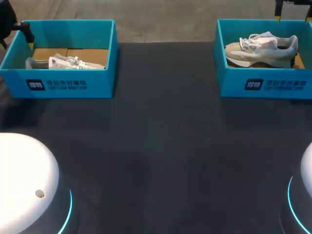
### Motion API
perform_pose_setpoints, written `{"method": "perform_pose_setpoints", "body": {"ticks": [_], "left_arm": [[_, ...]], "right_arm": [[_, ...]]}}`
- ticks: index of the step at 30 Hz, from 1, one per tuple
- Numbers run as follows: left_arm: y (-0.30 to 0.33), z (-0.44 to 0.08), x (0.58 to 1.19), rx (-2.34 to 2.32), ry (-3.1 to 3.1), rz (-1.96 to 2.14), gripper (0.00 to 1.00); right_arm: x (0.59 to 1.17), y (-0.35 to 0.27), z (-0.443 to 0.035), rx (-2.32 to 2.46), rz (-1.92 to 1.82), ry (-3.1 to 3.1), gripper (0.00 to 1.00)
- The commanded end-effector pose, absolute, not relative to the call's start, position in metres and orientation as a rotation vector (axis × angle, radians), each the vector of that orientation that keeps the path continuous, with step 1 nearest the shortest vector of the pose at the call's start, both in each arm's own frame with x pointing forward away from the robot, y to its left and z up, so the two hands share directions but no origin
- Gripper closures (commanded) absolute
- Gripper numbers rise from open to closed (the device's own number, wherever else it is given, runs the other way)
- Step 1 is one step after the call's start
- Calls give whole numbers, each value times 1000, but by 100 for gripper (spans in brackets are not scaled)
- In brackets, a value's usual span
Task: Take the shoe out of the shoebox, open the shoe tongue, remove and reinsert the insole, then place the shoe into the shoebox
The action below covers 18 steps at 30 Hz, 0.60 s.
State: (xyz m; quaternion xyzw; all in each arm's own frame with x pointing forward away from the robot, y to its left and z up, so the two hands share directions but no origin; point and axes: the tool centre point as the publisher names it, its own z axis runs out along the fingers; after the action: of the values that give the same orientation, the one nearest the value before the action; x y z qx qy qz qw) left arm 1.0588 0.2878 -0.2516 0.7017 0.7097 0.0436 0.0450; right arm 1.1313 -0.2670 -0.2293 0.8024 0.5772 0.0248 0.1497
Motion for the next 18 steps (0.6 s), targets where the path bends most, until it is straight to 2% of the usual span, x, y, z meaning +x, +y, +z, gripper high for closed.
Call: {"method": "perform_pose_setpoints", "body": {"ticks": [1,12,18], "left_arm": [[288,-252,1059,2143,2167,135,0],[288,-252,1059,2143,2167,135,0],[288,-252,1059,2143,2167,135,0]], "right_arm": [[1131,-267,-229,2305,71,1658,0],[1131,-267,-229,2305,71,1658,0],[1132,-280,-251,2292,87,1685,0]]}}
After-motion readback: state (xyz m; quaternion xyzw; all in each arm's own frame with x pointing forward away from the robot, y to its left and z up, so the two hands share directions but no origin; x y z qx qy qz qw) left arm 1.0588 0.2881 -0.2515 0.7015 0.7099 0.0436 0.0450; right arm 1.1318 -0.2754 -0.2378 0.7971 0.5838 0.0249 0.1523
